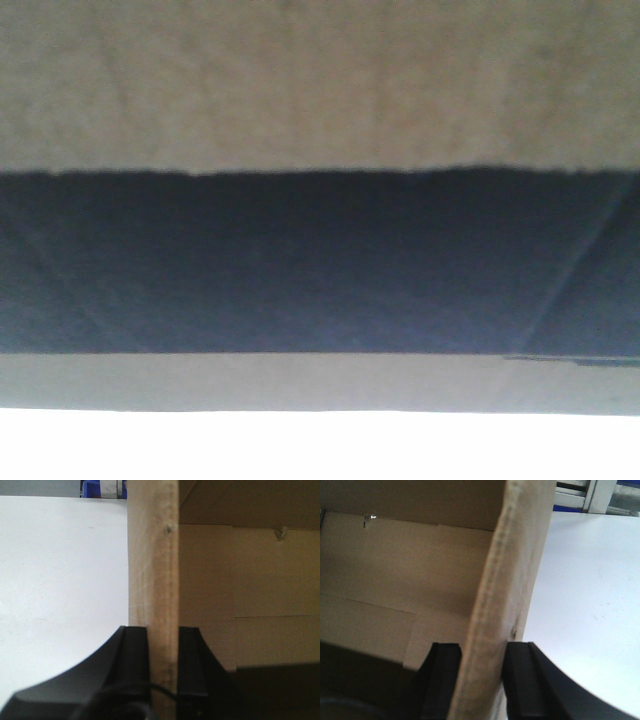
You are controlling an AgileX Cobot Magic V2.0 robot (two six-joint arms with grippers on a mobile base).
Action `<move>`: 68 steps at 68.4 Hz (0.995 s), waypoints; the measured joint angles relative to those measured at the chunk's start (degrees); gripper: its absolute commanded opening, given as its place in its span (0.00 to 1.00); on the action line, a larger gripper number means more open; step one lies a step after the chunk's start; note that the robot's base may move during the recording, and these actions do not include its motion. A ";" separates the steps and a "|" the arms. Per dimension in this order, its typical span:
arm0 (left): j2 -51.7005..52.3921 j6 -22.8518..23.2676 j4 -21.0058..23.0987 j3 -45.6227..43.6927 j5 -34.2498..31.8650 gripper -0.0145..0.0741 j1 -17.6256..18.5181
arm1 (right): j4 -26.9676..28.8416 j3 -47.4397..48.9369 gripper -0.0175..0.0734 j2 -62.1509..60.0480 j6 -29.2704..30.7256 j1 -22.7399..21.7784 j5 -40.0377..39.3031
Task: Grab box from left shelf to table start
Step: 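Lower the held box onto the white table with both grippers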
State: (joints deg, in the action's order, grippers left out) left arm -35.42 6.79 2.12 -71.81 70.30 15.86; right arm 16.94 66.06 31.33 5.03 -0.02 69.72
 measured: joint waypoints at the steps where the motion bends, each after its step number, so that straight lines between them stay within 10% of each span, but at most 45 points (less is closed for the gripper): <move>1: 0.00 0.00 0.00 0.00 0.00 0.06 0.00 | 0.00 0.00 0.26 0.00 0.00 0.00 0.00; 68: -18.41 -0.09 0.23 0.00 -3.40 0.06 0.00 | -3.35 7.38 0.26 20.90 0.34 0.00 1.61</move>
State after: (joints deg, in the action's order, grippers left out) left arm -53.83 6.70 2.35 -71.81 66.91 15.86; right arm 13.59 73.44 52.23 5.37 -0.02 71.33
